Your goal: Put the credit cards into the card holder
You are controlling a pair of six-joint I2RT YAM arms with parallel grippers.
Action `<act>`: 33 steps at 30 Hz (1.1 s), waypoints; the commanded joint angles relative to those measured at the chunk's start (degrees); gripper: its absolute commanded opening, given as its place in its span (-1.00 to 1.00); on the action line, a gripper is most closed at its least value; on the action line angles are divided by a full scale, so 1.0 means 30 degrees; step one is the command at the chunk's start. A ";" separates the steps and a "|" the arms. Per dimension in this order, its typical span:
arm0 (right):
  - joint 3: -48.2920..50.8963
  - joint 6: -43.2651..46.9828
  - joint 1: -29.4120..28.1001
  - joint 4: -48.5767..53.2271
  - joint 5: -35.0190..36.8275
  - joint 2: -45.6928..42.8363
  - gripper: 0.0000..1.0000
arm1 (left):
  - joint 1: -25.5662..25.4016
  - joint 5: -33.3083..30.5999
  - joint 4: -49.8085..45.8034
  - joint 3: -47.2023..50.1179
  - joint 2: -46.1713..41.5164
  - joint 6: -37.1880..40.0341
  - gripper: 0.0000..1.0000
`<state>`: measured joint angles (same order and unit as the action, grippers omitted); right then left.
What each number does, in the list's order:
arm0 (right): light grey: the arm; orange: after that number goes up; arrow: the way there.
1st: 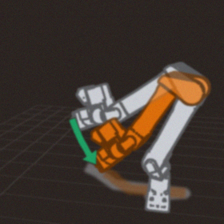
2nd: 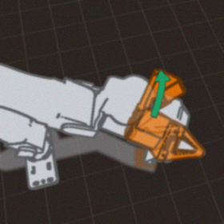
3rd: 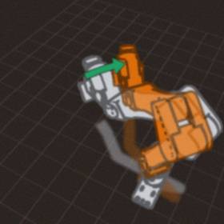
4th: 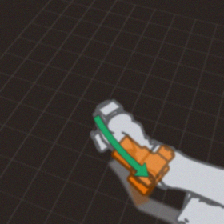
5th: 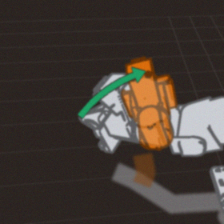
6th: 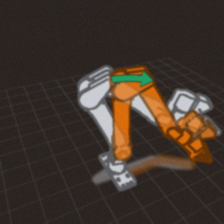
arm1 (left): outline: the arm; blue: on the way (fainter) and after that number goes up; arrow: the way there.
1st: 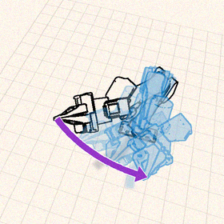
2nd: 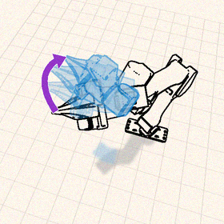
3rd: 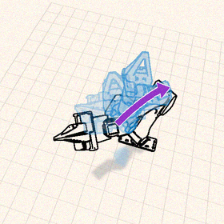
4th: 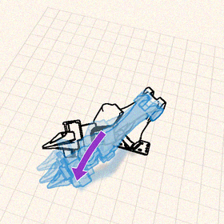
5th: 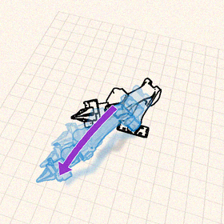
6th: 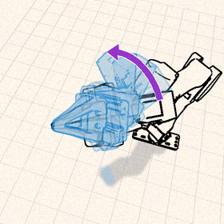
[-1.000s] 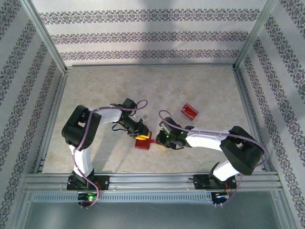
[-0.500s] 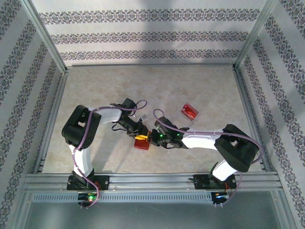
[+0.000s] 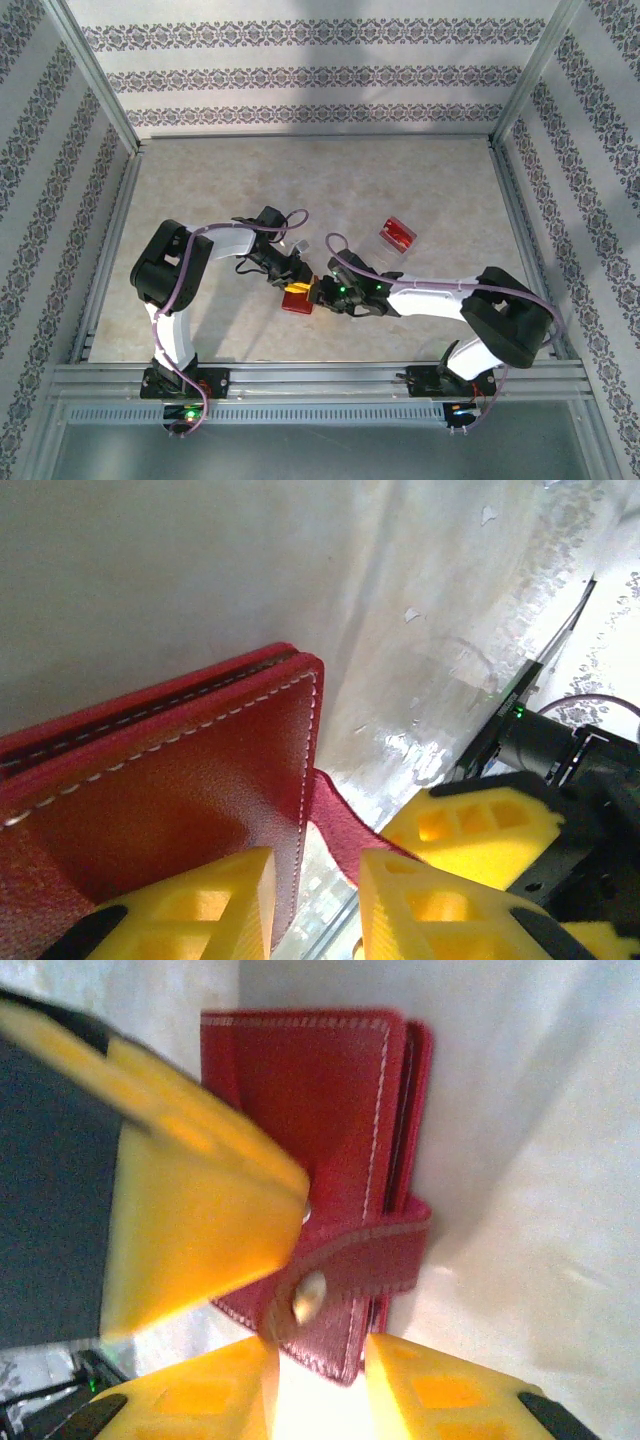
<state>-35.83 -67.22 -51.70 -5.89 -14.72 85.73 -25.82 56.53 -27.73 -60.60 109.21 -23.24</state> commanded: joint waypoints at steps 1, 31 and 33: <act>0.0489 0.0024 -0.0338 -0.0523 -0.0357 -0.0784 -0.42 | -0.0305 0.0477 0.0646 0.0074 0.0572 -0.0833 -0.43; 0.0394 -0.1226 -0.0106 -0.2816 -0.1358 0.3835 -0.97 | -0.0293 -0.0470 -0.0619 -0.0718 -0.1117 0.0320 -0.28; 0.0373 -0.1316 -0.0011 -0.2903 -0.1417 0.3967 -0.97 | -0.0257 -0.0979 -0.1155 -0.0804 -0.1992 0.0925 -0.19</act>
<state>-36.51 -69.56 -52.60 -17.23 -20.05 95.55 -26.20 56.31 -28.05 -61.34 107.53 -23.64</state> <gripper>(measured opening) 0.051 0.393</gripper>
